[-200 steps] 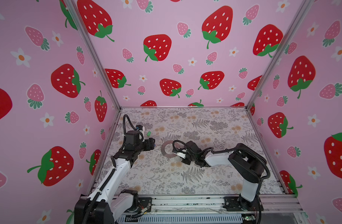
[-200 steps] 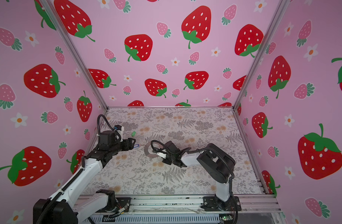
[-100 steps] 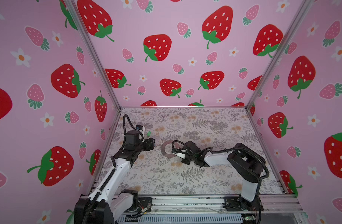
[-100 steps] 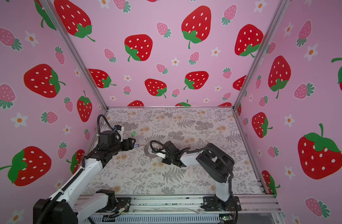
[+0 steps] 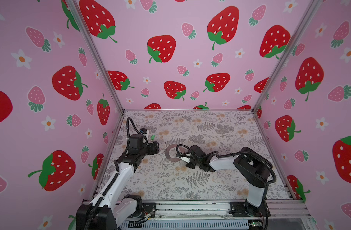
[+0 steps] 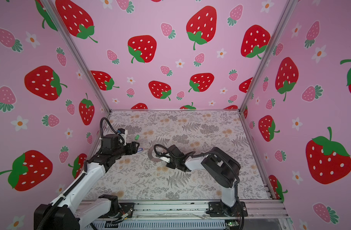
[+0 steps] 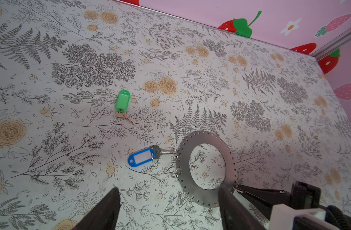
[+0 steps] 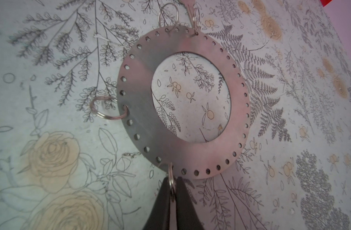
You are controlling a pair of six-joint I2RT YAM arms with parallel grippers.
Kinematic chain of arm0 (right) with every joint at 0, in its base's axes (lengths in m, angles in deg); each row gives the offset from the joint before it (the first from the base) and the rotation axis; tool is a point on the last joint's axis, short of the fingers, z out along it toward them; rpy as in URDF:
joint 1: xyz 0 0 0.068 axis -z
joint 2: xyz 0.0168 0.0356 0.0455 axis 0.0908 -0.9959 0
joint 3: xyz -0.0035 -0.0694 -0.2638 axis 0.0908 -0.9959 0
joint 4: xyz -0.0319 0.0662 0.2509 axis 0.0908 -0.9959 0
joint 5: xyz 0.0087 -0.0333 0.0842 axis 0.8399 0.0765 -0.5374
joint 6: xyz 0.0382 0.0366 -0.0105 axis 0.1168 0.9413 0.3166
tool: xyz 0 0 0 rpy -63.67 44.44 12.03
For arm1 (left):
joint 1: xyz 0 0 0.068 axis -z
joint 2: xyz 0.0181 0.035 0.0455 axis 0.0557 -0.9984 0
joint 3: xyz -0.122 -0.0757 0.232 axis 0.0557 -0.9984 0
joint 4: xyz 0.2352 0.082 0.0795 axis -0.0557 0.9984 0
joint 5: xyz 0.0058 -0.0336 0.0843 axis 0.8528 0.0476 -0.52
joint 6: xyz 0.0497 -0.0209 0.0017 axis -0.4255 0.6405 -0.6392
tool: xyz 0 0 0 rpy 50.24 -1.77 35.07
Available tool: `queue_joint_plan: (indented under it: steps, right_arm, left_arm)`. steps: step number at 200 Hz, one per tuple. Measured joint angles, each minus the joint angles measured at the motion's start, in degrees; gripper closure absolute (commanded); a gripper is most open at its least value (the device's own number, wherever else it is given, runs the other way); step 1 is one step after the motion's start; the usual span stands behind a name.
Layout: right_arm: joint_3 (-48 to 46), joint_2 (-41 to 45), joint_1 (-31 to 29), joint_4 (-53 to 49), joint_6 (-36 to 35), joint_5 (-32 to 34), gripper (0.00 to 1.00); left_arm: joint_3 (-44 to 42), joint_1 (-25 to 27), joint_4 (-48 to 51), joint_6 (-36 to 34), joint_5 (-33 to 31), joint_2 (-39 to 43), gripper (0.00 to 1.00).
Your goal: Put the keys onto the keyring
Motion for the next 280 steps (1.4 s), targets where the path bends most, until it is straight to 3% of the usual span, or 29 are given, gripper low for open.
queue_joint_plan:
  steps: [103, 159, 217, 280]
  right_arm:
    - [-0.9, 1.0, 0.0, -0.3, -0.4, -0.7, 0.96]
    - [-1.9, 4.8, 0.1, -0.2, -2.0, -4.3, 0.97]
    - [-1.9, 10.2, 2.3, -0.2, -5.2, -10.3, 0.97]
    - [-1.1, 14.6, 6.3, -4.6, -12.0, -17.4, 0.98]
  left_arm:
    - [0.0, 0.1, -0.3, 0.0, 0.0, 0.4, 0.21]
    - [-2.2, 0.1, -6.2, -3.1, 1.7, 6.5, 0.19]
    - [-10.8, 0.5, -15.2, -11.5, 7.8, 15.8, 0.22]
    - [-15.1, 1.6, -17.8, -26.1, 17.3, 23.3, 0.40]
